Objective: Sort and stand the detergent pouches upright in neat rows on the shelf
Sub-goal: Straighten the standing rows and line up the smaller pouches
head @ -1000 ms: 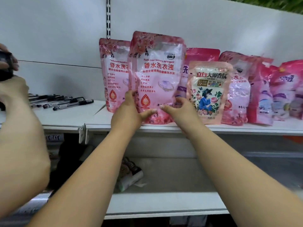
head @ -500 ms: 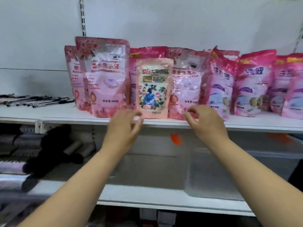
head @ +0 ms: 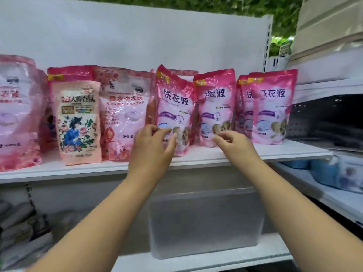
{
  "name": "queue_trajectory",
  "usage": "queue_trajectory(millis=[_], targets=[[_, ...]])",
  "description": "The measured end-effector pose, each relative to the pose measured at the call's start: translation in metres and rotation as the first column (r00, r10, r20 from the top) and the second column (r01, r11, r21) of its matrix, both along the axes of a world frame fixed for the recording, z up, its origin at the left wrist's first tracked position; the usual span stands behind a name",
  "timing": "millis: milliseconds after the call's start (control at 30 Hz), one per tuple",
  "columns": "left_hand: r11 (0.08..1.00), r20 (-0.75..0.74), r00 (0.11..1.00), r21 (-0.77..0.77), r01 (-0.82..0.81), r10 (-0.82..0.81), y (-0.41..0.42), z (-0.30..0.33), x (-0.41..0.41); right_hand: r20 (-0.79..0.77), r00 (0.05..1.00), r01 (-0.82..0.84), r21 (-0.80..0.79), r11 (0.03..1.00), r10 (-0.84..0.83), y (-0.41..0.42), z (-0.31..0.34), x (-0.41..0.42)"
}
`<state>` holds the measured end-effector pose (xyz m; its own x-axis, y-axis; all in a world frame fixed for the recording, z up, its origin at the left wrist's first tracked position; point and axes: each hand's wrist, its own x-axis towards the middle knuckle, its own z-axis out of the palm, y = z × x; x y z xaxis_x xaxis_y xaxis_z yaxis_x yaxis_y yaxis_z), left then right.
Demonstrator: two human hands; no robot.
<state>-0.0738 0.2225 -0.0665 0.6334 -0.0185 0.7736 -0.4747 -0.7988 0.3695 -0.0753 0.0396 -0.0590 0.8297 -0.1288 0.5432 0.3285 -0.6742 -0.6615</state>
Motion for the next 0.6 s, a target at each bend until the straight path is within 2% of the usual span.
queue_trajectory(millis=[67, 267, 400, 433, 500, 533, 600], targets=[[0.998, 0.045, 0.998, -0.030, -0.050, 0.051, -0.021, 0.016, 0.009, 0.017, 0.998, 0.062, 0.148, 0.987, -0.066, -0.022, 0.005, 0.016], [0.986, -0.085, 0.986, -0.071, -0.150, 0.144, -0.048, 0.038, 0.053, -0.231, 0.971, 0.009, 0.325, 0.946, 0.070, -0.053, 0.029, 0.078], [0.998, 0.133, 0.989, -0.030, -0.052, 0.056, -0.080, 0.045, 0.052, -0.297, 0.903, -0.150, 0.456, 0.877, 0.309, -0.070, 0.035, 0.108], [0.999, 0.105, 0.994, -0.044, 0.012, -0.008, -0.090, 0.049, 0.053, -0.309, 0.885, -0.191, 0.441, 0.877, 0.349, -0.074, 0.036, 0.111], [0.977, -0.129, 0.981, -0.177, 0.123, -0.146, -0.105, 0.055, 0.061, -0.293, 0.857, -0.304, 0.378, 0.875, 0.424, -0.081, 0.035, 0.118], [0.958, -0.232, 0.955, -0.258, 0.124, -0.186, -0.109, 0.055, 0.068, -0.275, 0.845, -0.363, 0.334, 0.870, 0.458, -0.083, 0.035, 0.117], [0.948, -0.293, 0.944, -0.313, 0.054, -0.151, -0.116, 0.052, 0.081, -0.250, 0.813, -0.472, 0.247, 0.847, 0.526, -0.088, 0.036, 0.114]])
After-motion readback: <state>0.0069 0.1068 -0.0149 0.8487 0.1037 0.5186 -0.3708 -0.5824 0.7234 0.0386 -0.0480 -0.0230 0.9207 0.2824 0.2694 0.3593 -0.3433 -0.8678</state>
